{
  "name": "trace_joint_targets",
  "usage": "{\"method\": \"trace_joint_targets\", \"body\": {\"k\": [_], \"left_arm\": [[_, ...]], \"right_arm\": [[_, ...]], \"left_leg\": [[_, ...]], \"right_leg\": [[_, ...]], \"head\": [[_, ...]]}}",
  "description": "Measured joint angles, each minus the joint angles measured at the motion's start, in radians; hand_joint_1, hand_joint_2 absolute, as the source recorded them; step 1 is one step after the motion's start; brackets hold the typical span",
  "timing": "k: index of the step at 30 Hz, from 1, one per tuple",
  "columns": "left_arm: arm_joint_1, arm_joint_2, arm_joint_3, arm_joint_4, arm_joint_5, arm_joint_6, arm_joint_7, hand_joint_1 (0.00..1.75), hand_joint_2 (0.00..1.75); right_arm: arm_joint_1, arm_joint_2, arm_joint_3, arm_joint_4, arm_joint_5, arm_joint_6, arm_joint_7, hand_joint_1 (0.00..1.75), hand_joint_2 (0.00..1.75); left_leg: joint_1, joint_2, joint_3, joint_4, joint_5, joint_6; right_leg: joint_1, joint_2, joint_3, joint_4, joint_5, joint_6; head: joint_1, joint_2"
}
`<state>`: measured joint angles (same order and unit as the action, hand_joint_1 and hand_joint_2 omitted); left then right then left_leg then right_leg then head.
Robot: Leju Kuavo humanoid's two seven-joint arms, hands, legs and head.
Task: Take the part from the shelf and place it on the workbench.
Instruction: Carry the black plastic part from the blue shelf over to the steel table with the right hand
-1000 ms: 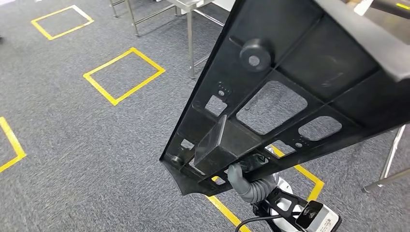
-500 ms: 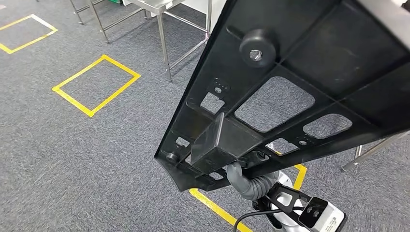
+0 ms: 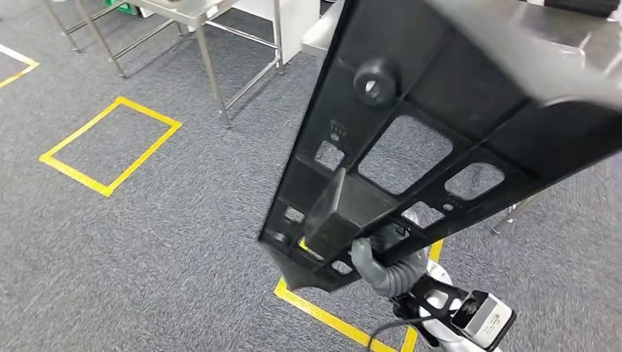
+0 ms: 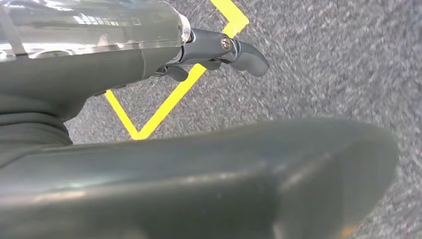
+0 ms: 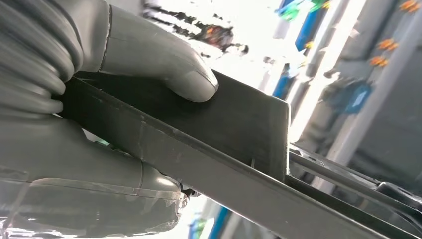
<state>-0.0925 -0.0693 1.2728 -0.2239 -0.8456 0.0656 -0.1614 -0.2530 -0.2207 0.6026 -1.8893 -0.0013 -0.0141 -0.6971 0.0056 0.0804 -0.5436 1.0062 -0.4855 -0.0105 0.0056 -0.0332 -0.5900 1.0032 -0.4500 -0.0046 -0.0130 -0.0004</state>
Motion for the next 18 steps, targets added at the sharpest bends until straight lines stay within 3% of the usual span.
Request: {"method": "trace_joint_targets", "body": {"k": [2, 4, 6, 7, 8, 9, 11, 13, 14, 16, 18], "left_arm": [[0.000, -0.002, 0.000, 0.000, -0.003, 0.000, -0.002, 0.00, 0.00], [0.002, -0.002, -0.001, 0.000, -0.004, 0.000, -0.004, 0.00, 0.00], [0.004, -0.002, -0.001, 0.000, -0.009, 0.000, -0.006, 0.00, 0.00], [0.004, -0.002, -0.002, 0.000, -0.012, 0.000, -0.006, 0.00, 0.00], [0.004, -0.002, -0.003, 0.000, -0.015, -0.001, -0.007, 0.00, 0.00], [0.004, -0.002, -0.004, 0.000, -0.019, -0.002, -0.009, 0.00, 0.00], [0.003, -0.002, -0.005, 0.000, -0.025, -0.005, -0.014, 0.00, 0.00], [0.002, -0.002, -0.008, 0.000, -0.033, -0.009, -0.017, 0.00, 0.00], [0.001, -0.001, -0.010, 0.000, -0.036, -0.012, -0.018, 0.00, 0.00], [-0.002, -0.001, -0.017, 0.000, -0.040, -0.016, -0.019, 0.00, 0.00], [-0.002, 0.000, -0.022, 0.000, -0.040, -0.018, -0.019, 0.00, 0.00]], "right_arm": [[0.017, -0.014, 0.000, -0.008, 0.003, -0.003, 0.000, 1.75, 1.75], [0.028, -0.020, 0.001, -0.012, 0.005, -0.008, 0.000, 1.75, 1.75], [0.041, -0.025, 0.001, -0.013, 0.009, -0.019, 0.000, 1.75, 1.75], [0.046, -0.026, 0.001, -0.013, 0.012, -0.026, 0.000, 1.75, 1.75], [0.051, -0.027, 0.001, -0.014, 0.014, -0.033, 0.000, 1.75, 1.75], [0.053, -0.029, 0.001, -0.016, 0.015, -0.039, 0.000, 1.75, 1.75], [0.056, -0.033, 0.001, -0.021, 0.015, -0.053, 0.000, 1.75, 1.75], [0.059, -0.043, 0.001, -0.028, 0.014, -0.066, 0.000, 1.75, 1.75], [0.064, -0.049, 0.001, -0.035, 0.015, -0.072, 0.000, 1.75, 1.75], [0.077, -0.062, 0.001, -0.054, 0.023, -0.089, 0.000, 1.75, 1.75], [0.084, -0.071, 0.003, -0.074, 0.033, -0.107, 0.000, 1.75, 1.75]], "left_leg": [[0.004, -0.031, -0.020, 0.053, -0.036, -0.010], [0.007, -0.063, -0.079, 0.178, -0.096, -0.016], [0.007, -0.070, -0.132, 0.275, -0.122, -0.019], [0.007, -0.071, -0.136, 0.274, -0.107, -0.019], [0.007, -0.075, -0.120, 0.232, -0.074, -0.018], [0.008, -0.085, -0.091, 0.163, -0.033, -0.015], [0.009, -0.119, -0.037, 0.043, 0.015, -0.007], [0.006, -0.134, -0.020, 0.007, 0.015, 0.003], [0.007, -0.127, -0.019, 0.004, 0.017, 0.009], [0.009, -0.111, -0.016, -0.005, 0.023, 0.023], [0.010, -0.091, -0.014, -0.012, 0.027, 0.033]], "right_leg": [[-0.006, 0.019, 0.005, -0.007, 0.004, -0.012], [-0.007, 0.038, 0.007, -0.008, 0.004, -0.018], [-0.006, 0.061, 0.008, -0.007, 0.004, -0.020], [-0.006, 0.073, 0.009, -0.006, 0.003, -0.019], [-0.006, 0.085, 0.011, -0.005, 0.002, -0.018], [-0.007, 0.096, 0.013, -0.003, 0.001, -0.016], [-0.006, 0.116, 0.011, 0.002, -0.002, -0.008], [-0.008, 0.132, 0.005, 0.005, -0.002, 0.003], [-0.008, 0.138, 0.002, 0.004, 0.000, 0.010], [-0.009, 0.125, -0.006, 0.018, -0.011, 0.021], [-0.009, 0.080, -0.045, 0.101, -0.060, 0.031]], "head": [[0.000, 0.000], [0.000, 0.000], [0.000, 0.000], [0.000, 0.000], [0.000, 0.000], [0.000, 0.000], [0.000, 0.000], [0.000, 0.000], [0.000, 0.000], [0.000, 0.000], [0.000, 0.000]]}}
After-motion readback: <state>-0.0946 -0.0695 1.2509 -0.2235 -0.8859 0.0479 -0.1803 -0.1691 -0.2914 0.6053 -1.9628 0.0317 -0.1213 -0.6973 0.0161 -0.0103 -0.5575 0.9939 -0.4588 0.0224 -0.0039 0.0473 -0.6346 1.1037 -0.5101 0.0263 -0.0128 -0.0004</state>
